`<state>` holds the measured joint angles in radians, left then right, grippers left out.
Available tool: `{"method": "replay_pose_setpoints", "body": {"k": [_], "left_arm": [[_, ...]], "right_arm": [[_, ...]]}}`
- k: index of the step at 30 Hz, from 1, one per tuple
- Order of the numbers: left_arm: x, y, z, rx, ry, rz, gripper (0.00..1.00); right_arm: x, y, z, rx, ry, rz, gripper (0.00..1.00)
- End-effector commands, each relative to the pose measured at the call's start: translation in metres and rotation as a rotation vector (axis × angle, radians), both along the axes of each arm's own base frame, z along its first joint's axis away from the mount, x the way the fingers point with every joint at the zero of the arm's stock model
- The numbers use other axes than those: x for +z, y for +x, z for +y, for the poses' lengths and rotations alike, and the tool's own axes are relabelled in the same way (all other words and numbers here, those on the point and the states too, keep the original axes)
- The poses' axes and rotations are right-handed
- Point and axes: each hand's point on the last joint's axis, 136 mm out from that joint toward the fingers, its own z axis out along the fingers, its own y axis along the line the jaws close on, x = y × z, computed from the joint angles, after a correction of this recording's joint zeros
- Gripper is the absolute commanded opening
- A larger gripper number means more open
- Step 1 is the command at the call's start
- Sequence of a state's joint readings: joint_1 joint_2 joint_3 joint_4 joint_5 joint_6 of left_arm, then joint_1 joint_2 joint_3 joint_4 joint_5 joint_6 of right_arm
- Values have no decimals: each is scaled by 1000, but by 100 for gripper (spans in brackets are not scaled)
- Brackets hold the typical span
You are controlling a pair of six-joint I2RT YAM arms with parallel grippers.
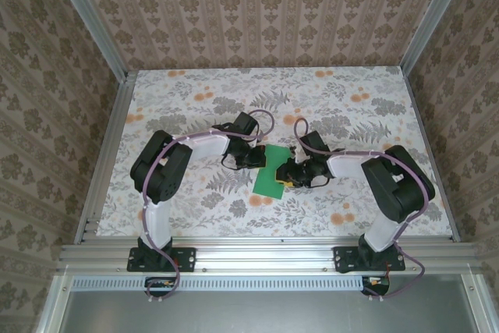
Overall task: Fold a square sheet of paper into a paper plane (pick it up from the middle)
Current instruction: Fold the square sheet of paper in half at the center of the table.
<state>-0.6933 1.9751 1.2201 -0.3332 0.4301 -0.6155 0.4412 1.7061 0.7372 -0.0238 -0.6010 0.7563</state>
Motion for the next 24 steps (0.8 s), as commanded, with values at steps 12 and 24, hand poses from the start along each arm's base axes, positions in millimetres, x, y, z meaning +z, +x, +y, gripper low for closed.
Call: {"method": "replay_pose_setpoints", "body": {"k": [12, 24], "left_arm": [[-31, -24, 22, -16, 116, 81, 5], [-31, -25, 22, -20, 118, 83, 5]], "right_arm": [[12, -25, 9, 47, 14, 16, 29], [-9, -40, 0, 6, -2, 52, 29]]}}
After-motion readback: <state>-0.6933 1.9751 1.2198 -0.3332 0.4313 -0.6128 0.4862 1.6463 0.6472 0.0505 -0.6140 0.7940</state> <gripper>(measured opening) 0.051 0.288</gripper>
